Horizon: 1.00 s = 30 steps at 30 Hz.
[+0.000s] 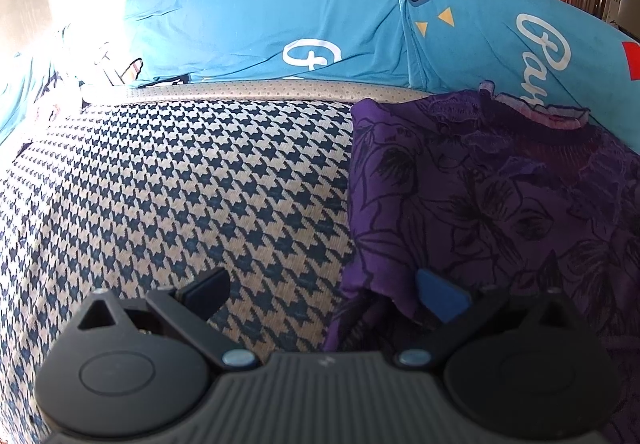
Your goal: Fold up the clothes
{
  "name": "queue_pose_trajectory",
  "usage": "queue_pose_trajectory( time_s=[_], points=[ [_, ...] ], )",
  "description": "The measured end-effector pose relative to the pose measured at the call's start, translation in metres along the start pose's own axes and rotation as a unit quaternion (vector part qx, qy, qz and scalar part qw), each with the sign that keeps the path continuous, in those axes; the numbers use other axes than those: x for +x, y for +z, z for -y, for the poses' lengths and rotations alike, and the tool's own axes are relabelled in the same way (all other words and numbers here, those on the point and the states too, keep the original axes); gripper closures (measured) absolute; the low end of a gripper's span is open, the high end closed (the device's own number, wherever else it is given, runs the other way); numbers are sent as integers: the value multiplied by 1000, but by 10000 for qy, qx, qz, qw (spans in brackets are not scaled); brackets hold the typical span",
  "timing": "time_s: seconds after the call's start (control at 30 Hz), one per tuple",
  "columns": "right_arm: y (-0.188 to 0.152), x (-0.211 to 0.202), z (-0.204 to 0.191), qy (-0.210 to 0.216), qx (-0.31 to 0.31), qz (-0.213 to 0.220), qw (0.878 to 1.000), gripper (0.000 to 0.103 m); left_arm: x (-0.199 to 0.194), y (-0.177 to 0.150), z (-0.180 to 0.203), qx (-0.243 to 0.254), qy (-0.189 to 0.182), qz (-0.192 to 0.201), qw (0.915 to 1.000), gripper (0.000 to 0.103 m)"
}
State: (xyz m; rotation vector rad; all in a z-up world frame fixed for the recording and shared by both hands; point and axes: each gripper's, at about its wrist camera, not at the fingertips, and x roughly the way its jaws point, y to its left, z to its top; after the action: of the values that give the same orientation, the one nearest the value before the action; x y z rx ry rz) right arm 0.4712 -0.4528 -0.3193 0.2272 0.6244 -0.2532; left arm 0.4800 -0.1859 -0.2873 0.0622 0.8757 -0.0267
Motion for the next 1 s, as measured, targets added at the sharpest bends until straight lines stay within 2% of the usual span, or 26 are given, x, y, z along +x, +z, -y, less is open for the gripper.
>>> queue_pose_trajectory(
  time_s=[0.03, 0.2, 0.27, 0.5, 0.73, 0.93, 1.0],
  points=[
    [0, 1, -1, -22, -26, 13, 10000, 45, 0, 0, 0, 5, -1, -12, 10000, 0],
    [-2, 5, -1, -226, -117, 135, 9996, 81, 1, -1, 2, 16, -16, -32, 10000, 0],
    [-2, 5, -1, -229, -154, 164, 9995, 90, 1, -1, 3, 21, -22, -40, 10000, 0],
    [0, 3, -4, -78, -20, 262, 9996, 97, 2, -2, 5, 58, -14, -43, 10000, 0],
    [3, -6, -33, 915, -375, 385, 9944, 99, 2, -3, 5, 66, -17, -58, 10000, 0],
    [-2, -4, -50, 1034, -631, 210, 9924, 99, 1, -3, 5, 70, -50, -69, 9999, 0],
    [3, -9, -47, 987, -611, 351, 9926, 98, 1, -2, 4, 59, -56, -73, 9999, 0]
  ],
)
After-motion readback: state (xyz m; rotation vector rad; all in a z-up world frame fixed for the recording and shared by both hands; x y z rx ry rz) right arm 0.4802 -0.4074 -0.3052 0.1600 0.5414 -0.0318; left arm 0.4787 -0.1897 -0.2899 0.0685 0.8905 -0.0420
